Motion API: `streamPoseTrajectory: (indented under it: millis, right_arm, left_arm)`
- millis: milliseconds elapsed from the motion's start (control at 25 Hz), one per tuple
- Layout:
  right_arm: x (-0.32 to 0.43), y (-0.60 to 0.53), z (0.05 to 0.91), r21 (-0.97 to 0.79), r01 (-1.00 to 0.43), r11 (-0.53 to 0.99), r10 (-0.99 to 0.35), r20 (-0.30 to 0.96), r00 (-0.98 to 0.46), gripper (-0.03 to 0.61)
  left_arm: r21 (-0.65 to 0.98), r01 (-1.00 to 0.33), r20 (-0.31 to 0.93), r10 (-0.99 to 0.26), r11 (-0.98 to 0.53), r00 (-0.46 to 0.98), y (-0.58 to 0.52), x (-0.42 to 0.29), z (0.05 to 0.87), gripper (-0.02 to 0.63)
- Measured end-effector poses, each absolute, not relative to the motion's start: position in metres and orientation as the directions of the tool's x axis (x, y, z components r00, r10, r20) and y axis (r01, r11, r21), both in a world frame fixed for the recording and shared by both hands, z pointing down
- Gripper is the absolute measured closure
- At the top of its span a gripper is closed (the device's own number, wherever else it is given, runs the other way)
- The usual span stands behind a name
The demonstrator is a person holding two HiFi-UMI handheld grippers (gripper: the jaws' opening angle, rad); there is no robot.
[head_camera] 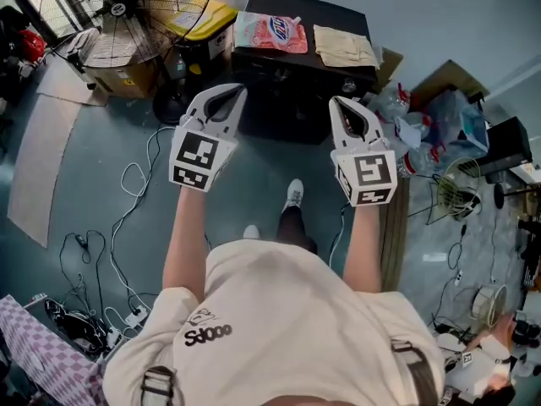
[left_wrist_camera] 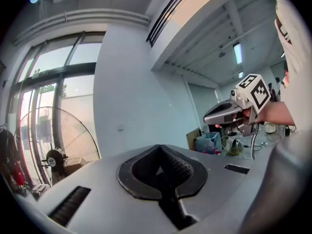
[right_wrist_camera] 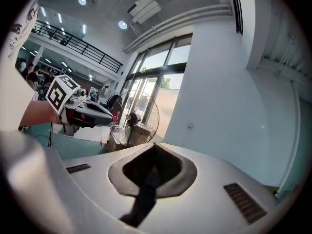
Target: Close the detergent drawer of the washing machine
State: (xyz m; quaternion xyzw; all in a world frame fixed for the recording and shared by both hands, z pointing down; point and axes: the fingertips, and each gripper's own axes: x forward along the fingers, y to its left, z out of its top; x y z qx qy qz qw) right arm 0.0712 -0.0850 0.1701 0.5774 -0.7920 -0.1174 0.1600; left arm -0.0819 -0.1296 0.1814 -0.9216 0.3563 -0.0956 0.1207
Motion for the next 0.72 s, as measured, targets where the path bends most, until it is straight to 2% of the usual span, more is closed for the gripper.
streamPoseTrajectory:
  millis: [240,720]
  right_arm:
    - [0.061,-0.076,0.145,0.406,-0.865,0.294,-0.955,0.086,-0.284,0.578]
    - [0.049,-0.084,0.159,0.428,-0.844,0.322,-0.947,0.143,-0.289,0.580]
  left_arm:
    - [-0.326,-0.624,0.026,-0.667,-0.710,0.745,-0.118,-0.078,0.151,0.595]
    - [-0.317,-0.616,0.051,-0.661,-0.721,0.748,-0.125,-0.077,0.163,0.595]
